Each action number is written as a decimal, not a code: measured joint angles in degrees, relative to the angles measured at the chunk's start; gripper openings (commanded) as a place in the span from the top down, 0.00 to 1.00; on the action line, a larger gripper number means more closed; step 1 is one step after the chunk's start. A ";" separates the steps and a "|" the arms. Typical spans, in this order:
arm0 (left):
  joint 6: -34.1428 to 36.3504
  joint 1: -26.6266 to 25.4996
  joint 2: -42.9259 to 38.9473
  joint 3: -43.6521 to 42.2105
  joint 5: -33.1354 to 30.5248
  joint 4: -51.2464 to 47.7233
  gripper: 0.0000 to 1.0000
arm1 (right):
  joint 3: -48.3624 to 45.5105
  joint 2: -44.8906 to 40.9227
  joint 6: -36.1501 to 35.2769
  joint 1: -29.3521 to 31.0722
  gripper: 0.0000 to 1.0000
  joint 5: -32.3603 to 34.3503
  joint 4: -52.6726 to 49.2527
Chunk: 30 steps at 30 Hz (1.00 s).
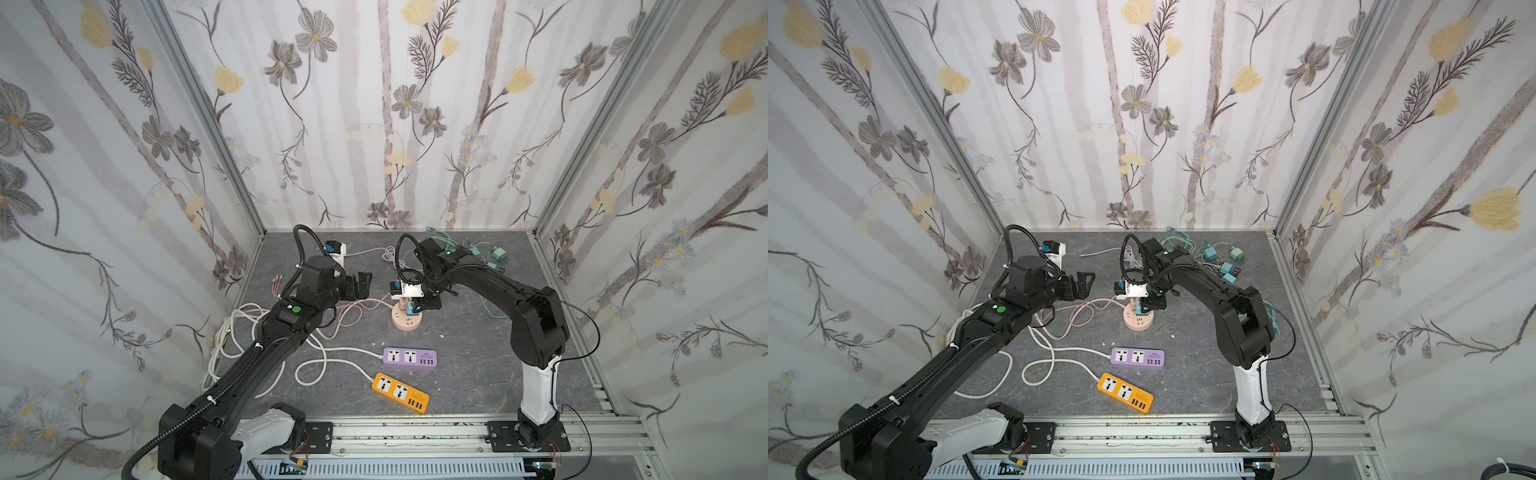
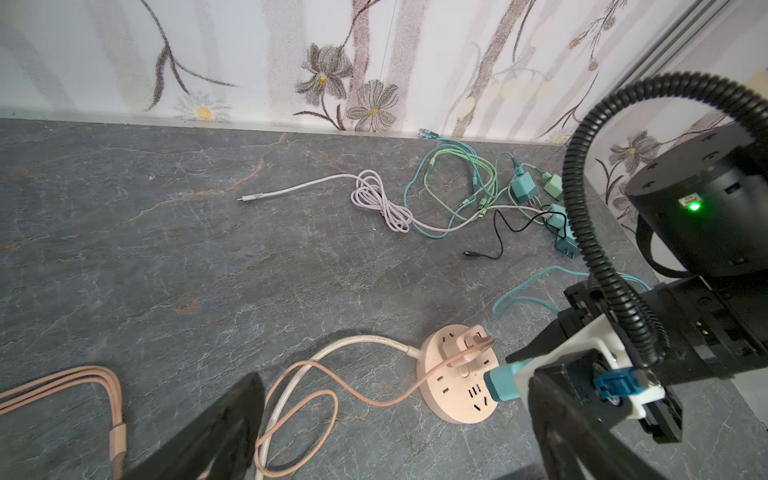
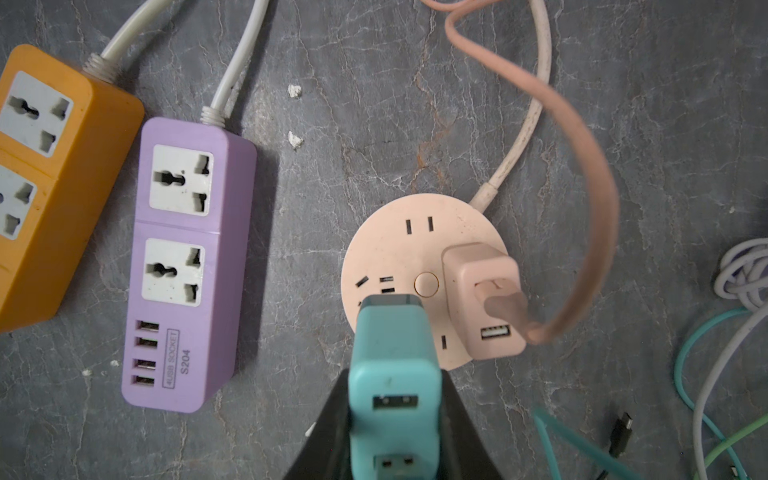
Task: Insert the plug
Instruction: 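Carry the teal charger over the round strip with the right gripper while left draws back, then lower the teal charger into a socket beside the pink charger with the right gripper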
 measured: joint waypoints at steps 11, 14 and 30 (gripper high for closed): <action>0.00 0.17 0.00 -0.37 -0.07 -0.20 0.00 | 0.50 2.58 -2.16 1.51 1.00 2.27 -0.87; 0.00 0.17 0.00 -0.44 -0.07 -0.20 0.00 | 0.50 2.95 -2.34 1.70 1.00 2.54 -0.74; 0.00 0.22 0.46 -0.98 -0.02 -0.20 0.00 | 0.52 3.91 -2.67 2.12 1.00 2.56 0.92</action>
